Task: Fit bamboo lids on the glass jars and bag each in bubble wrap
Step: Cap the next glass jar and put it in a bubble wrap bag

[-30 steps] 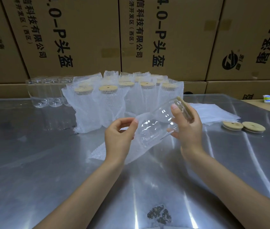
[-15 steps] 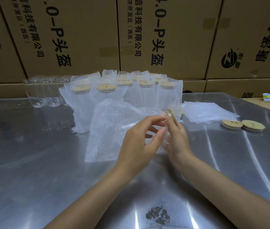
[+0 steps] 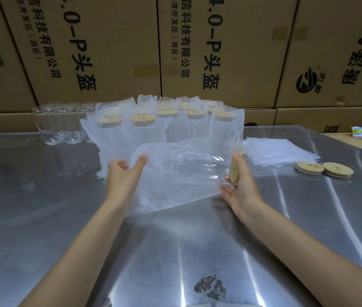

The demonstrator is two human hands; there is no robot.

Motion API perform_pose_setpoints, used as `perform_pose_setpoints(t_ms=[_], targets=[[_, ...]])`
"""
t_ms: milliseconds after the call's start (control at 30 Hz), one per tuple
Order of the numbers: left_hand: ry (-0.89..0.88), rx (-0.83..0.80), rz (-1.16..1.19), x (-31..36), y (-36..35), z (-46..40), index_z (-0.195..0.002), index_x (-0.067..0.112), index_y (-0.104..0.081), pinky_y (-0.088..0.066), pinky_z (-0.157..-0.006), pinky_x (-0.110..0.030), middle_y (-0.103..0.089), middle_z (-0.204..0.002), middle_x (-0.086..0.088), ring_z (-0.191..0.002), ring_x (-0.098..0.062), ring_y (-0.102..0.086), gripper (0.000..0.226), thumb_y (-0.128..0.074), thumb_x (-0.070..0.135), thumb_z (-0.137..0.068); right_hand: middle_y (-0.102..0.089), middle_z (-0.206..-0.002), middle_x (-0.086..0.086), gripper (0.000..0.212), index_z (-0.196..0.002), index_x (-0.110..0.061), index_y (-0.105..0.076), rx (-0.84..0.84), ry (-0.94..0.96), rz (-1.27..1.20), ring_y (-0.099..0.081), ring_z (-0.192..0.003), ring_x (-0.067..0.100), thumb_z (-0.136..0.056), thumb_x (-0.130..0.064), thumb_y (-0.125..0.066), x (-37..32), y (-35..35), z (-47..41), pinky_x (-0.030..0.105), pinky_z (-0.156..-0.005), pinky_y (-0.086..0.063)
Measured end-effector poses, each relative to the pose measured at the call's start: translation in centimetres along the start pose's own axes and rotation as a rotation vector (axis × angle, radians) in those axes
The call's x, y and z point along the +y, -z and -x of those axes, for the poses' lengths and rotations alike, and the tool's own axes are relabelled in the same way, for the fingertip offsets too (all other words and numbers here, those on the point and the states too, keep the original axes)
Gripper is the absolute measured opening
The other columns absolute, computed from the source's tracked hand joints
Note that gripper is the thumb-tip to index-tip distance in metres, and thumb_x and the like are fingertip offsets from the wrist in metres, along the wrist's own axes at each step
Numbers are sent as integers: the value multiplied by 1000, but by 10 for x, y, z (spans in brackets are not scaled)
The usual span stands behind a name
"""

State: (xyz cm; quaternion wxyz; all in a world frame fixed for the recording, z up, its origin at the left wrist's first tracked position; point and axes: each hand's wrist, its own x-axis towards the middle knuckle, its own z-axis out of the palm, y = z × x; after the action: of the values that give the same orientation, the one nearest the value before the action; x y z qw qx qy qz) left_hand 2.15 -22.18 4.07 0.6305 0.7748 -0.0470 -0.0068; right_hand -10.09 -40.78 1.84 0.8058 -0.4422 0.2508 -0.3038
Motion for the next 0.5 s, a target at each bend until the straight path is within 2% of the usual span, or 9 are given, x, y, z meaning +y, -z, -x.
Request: perform_pose_setpoints(t_ms=[67,100,167,200,300,400,433,500], targets=[[159,-301,123,-2,0,-2,-133,16,-52,-41,-92,-30,-57,-129,1,-118,-21,-57,66,-65,56,-82,-54,-104,-2,51,-128,-36,-58,-8,11,24,-67,-69,9,-81,-55,-66,1,1,-1,25,-62,-54],[207,-454,216,-2,0,-3,-128,21,-57,-48,-89,-31,-65,-121,2,-110,-19,-64,57,-66,53,-82,-56,-108,-1,51,-127,-34,-58,-19,26,26,-67,-80,12,-81,-54,-66,1,2,-2,29,-69,-56],[208,-657,319,0,0,-1,-118,23,-61,-58,-74,-31,-73,-107,1,-96,-16,-71,45,-68,43,-79,-63,-120,1,46,-125,-30,-62,-68,35,23,-66,-103,20,-84,-50,-64,2,3,-4,41,-88,-56],[183,-703,339,0,-1,1,-117,19,-62,-60,-73,-31,-73,-108,-1,-96,-17,-71,46,-69,38,-76,-66,-122,2,42,-124,-28,-63,-102,37,28,-66,-107,23,-87,-49,-62,2,3,-4,45,-93,-54],[79,-675,341,-3,-7,6,-123,9,-62,-54,-91,-35,-69,-119,-8,-108,-24,-66,57,-71,32,-71,-72,-110,0,35,-116,-26,-69,-151,44,43,-70,-97,20,-92,-47,-55,1,0,-3,38,-83,-56],[31,-653,353,-6,-10,12,-127,11,-58,-49,-98,-36,-67,-123,-5,-113,-21,-64,61,-72,33,-72,-73,-106,0,32,-114,-22,-68,-196,42,6,-71,-92,19,-97,-42,-50,-1,-1,-2,34,-76,-58],[8,-659,335,-7,-11,13,-128,13,-57,-49,-98,-36,-66,-124,-3,-113,-19,-64,60,-72,33,-73,-73,-107,-1,31,-115,-23,-67,-218,57,34,-71,-94,19,-98,-41,-48,-1,-1,-1,34,-77,-58],[-44,-681,307,-7,-13,19,-126,17,-58,-53,-87,-27,-68,-122,1,-109,-13,-65,56,-72,33,-74,-74,-106,-3,29,-114,-28,-66,-254,79,97,-71,-96,16,-98,-43,-47,0,0,0,35,-79,-58]])
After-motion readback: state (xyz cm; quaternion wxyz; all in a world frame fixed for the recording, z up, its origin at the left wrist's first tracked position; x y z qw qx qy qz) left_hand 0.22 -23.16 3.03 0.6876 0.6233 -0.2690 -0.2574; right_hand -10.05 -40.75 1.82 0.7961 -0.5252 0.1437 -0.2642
